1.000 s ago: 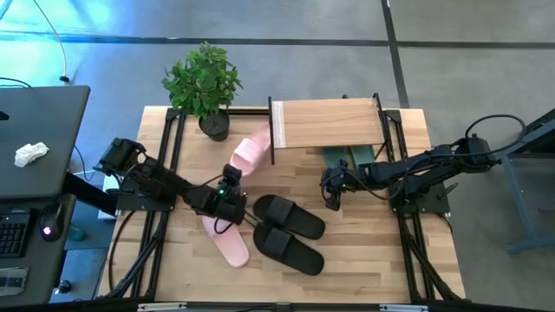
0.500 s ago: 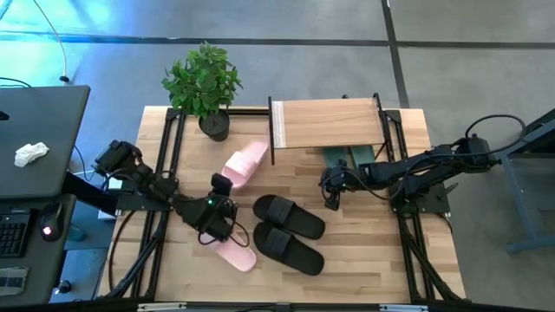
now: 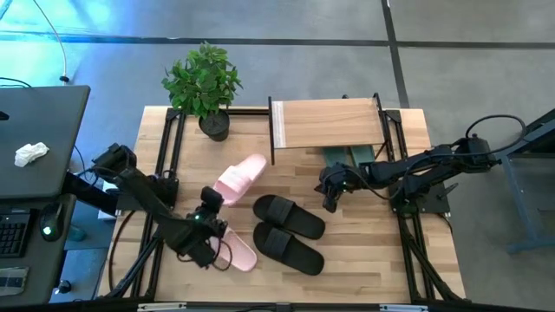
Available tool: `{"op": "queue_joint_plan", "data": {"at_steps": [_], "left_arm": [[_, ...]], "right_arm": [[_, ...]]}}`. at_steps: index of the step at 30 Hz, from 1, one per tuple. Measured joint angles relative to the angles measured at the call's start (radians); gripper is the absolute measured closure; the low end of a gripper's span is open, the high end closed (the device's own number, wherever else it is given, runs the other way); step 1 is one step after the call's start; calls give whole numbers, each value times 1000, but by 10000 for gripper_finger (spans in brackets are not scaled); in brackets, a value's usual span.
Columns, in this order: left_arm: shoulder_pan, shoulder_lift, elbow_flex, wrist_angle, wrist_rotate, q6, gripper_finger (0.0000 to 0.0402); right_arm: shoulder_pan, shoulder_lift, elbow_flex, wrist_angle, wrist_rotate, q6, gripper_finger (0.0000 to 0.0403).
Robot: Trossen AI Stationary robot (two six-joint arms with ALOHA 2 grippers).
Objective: Pick and place slides into the shelf
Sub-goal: Put the top pink slide under the shelf
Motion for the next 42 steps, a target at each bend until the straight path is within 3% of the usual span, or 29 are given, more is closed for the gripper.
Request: {"op": "queue_joint_plan", "data": {"at_steps": [8, 13, 16, 18, 22, 26, 31, 35, 38, 42], "left_arm": [[-158, 0, 143, -62, -4, 98, 393], [-239, 0, 195, -72, -33, 171, 393], [-270, 0, 207, -70, -68, 217, 393], [-284, 0, 208, -70, -92, 227, 393], [-287, 0, 209, -70, -107, 217, 393], [-285, 0, 209, -70, -107, 202, 393], [-286, -7, 209, -66, -100, 131, 393], [-286, -16, 209, -53, -81, 87, 393], [-286, -29, 209, -9, -76, 87, 393], [-286, -47, 238, 17, -83, 87, 393]], "right_arm": [[-66, 0, 0, 129, -332, 197, 390], [-87, 0, 0, 285, -517, 277, 343], [-86, 0, 0, 412, -555, 332, 306], [-85, 0, 0, 469, -558, 296, 282], [-53, 0, 0, 511, -594, 45, 258], [50, 0, 0, 487, -434, -273, 261], [193, 0, 0, 395, -45, -715, 262], [269, 0, 0, 417, 210, -900, 262], [299, 0, 0, 469, 293, -1010, 262], [310, 0, 0, 503, 264, -1092, 262]]}}
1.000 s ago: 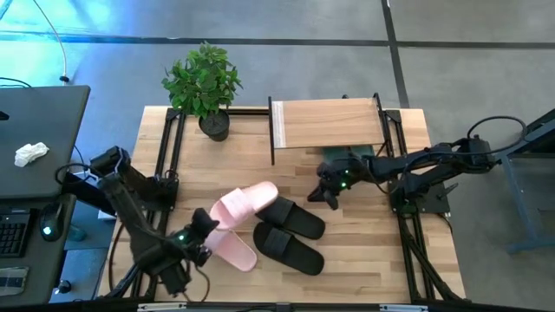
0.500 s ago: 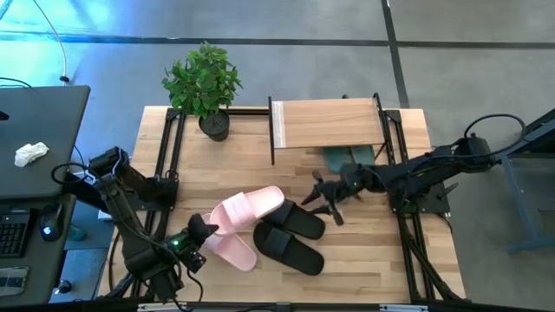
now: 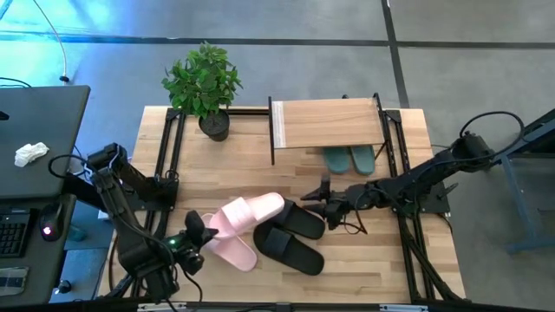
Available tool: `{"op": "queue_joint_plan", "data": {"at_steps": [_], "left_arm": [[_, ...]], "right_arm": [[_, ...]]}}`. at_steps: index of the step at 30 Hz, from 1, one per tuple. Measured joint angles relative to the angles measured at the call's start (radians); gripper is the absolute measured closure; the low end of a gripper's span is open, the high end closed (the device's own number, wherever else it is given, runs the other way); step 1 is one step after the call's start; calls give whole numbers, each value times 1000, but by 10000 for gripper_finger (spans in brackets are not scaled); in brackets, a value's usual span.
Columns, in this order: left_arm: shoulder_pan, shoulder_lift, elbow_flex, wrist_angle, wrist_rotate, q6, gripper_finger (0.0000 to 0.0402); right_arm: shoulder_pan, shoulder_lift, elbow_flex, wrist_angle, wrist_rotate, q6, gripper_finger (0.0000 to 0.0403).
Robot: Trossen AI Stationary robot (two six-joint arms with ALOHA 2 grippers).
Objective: Pick and place slides into the shelf
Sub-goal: Put the top pink slide under the shelf
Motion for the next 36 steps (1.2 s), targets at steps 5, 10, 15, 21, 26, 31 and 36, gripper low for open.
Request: {"op": "queue_joint_plan", "data": {"at_steps": [5, 10, 15, 21, 26, 31, 36], "left_arm": [[0, -2, 77, 3, -34, 33, 393], [0, -2, 104, 3, -35, 43, 393], [0, -2, 105, 13, -35, 38, 393], [0, -2, 105, 19, -35, 45, 393], [0, -2, 105, 20, -35, 45, 393], [0, -2, 105, 39, -43, 46, 394], [0, -2, 105, 78, -43, 86, 394]], "right_arm": [[-1, 10, 0, 11, -29, -33, 262], [-1, 52, 43, 36, -25, -91, 262], [-4, 69, 107, 29, 40, -143, 262], [-23, 69, 138, -20, -76, -99, 239], [-23, 69, 138, -10, -76, -79, 197], [-23, 90, 138, 13, -119, -78, 173], [-34, 161, 144, 82, -84, -100, 169]]}}
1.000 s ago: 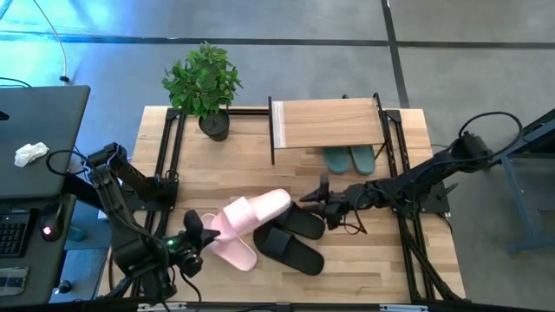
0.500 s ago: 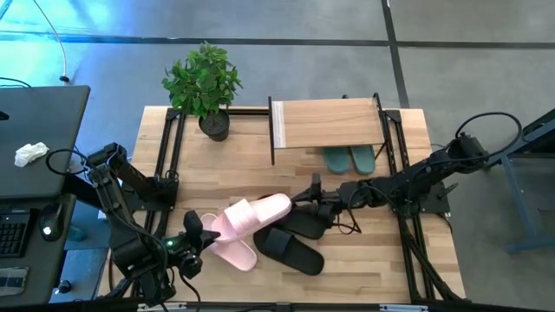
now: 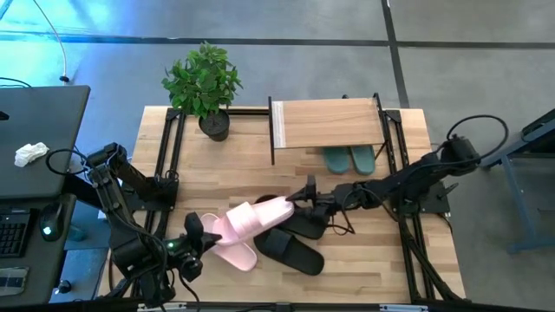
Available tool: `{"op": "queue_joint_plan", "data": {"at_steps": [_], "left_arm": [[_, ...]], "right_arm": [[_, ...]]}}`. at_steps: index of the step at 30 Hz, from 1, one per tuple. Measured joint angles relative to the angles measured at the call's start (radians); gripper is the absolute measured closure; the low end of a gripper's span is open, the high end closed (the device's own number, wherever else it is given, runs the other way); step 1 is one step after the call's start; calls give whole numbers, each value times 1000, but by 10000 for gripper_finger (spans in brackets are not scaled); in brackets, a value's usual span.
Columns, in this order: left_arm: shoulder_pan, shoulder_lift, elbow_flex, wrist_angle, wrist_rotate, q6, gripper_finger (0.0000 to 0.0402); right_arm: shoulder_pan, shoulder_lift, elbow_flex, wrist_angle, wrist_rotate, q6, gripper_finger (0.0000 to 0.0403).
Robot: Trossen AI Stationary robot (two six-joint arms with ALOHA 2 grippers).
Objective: Pick and place slides into the shelf
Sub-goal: Put the top pink slide under the shelf
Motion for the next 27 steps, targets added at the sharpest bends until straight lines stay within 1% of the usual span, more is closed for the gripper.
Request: {"op": "queue_joint_plan", "data": {"at_steps": [6, 10, 12, 15, 17, 21, 22, 24, 27], "left_arm": [[0, 0, 0, 3, 1, 4, 394], [0, 0, 0, 3, 6, 4, 394], [0, 0, 0, 3, 8, 4, 394], [0, 0, 0, 3, 12, 4, 394], [0, 0, 0, 2, 13, 4, 394], [1, 0, 0, 1, 25, 3, 387], [1, 0, 0, 2, 29, 3, 380], [1, 0, 0, 2, 29, 3, 364], [2, 0, 0, 0, 37, 3, 340]], "right_arm": [[-3, 71, 79, 2, 21, -9, 174], [-3, 103, 130, -7, 30, -8, 193], [-2, 118, 149, -29, 52, -8, 210], [-2, 139, 159, -60, 122, -8, 249], [-2, 144, 159, -75, 160, 4, 282], [-1, 144, 156, -103, 162, 38, 358], [2, 144, 156, -106, 162, 49, 366], [4, 144, 156, -105, 175, 64, 366], [18, 144, 156, -106, 254, 68, 366]]}}
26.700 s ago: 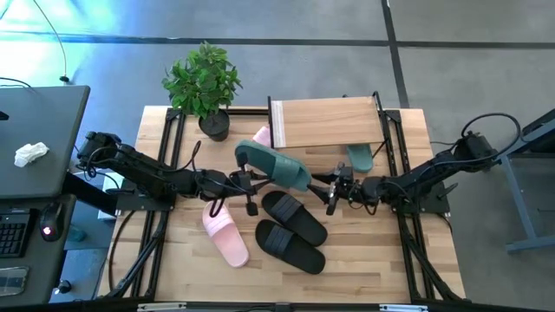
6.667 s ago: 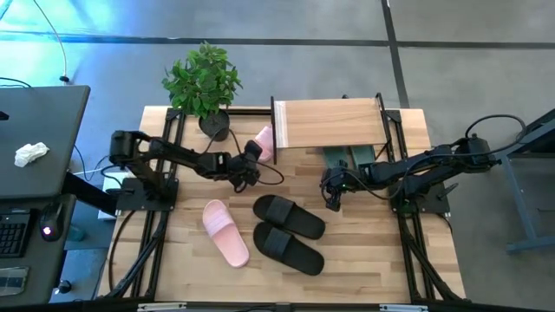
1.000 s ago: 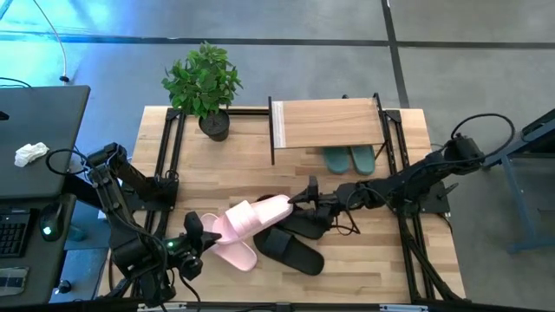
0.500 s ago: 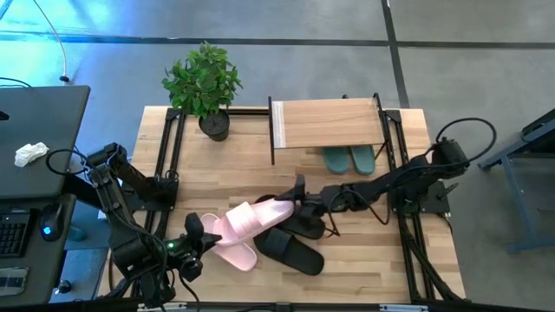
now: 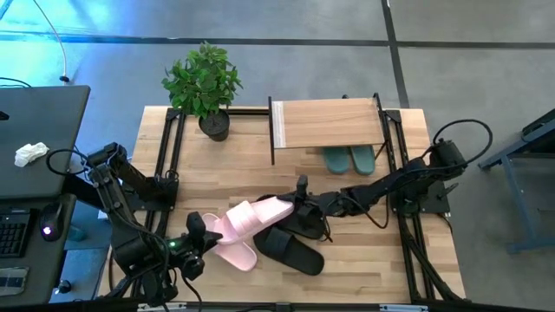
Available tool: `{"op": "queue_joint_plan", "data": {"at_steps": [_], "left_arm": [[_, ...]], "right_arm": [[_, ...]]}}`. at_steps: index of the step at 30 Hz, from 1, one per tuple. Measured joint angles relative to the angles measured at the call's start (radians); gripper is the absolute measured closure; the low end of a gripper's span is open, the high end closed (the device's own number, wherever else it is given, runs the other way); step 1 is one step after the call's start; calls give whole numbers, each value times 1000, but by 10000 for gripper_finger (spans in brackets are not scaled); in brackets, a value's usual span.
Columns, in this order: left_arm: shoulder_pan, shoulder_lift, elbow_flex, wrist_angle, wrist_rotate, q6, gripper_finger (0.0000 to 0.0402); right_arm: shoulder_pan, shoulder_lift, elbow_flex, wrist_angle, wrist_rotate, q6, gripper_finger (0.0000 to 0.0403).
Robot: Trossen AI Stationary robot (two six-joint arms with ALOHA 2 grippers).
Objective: Pick and place slides into the shelf
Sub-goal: Put the top pink slide under the shelf
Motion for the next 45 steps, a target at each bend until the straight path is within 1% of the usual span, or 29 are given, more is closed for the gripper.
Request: {"op": "queue_joint_plan", "data": {"at_steps": [2, 7, 11, 16, 19, 23, 29, 32, 34, 36, 37, 41, 45], "left_arm": [[-1, 0, 0, -2, 15, -3, 328], [-3, 0, 0, -10, 27, -66, 305], [-2, -5, 0, -31, 50, -92, 292], [-2, -9, 0, -88, 61, -157, 275], [-2, -10, 0, -114, 61, -187, 267], [-2, -10, 0, -116, 60, -187, 264], [-2, -10, 0, -116, 46, -184, 271], [-2, -10, 0, -116, 41, -183, 274], [-2, -10, 0, -116, 38, -183, 275], [-2, -10, 0, -116, 38, -183, 275], [-2, -10, 0, -116, 37, -182, 275], [-2, -10, 0, -116, 36, -179, 275], [-2, -10, 0, -115, 35, -179, 275]], "right_arm": [[16, 0, 0, -5, 88, -18, 366], [53, 1, -3, -12, 409, -62, 366], [85, 0, -3, -27, 612, -80, 366], [143, 0, -3, -103, 763, -102, 366], [192, 0, -3, -160, 882, -101, 366], [259, 0, -3, -194, 980, -34, 366], [345, 0, -2, -231, 1073, 85, 366], [368, 0, -2, -263, 1082, 188, 366], [378, 0, -2, -325, 1081, 288, 366], [381, 0, -2, -438, 1063, 415, 366], [381, 0, -2, -509, 1035, 489, 366], [365, 0, -2, -829, 853, 843, 366], [358, 0, -2, -1106, 821, 1142, 366]]}}
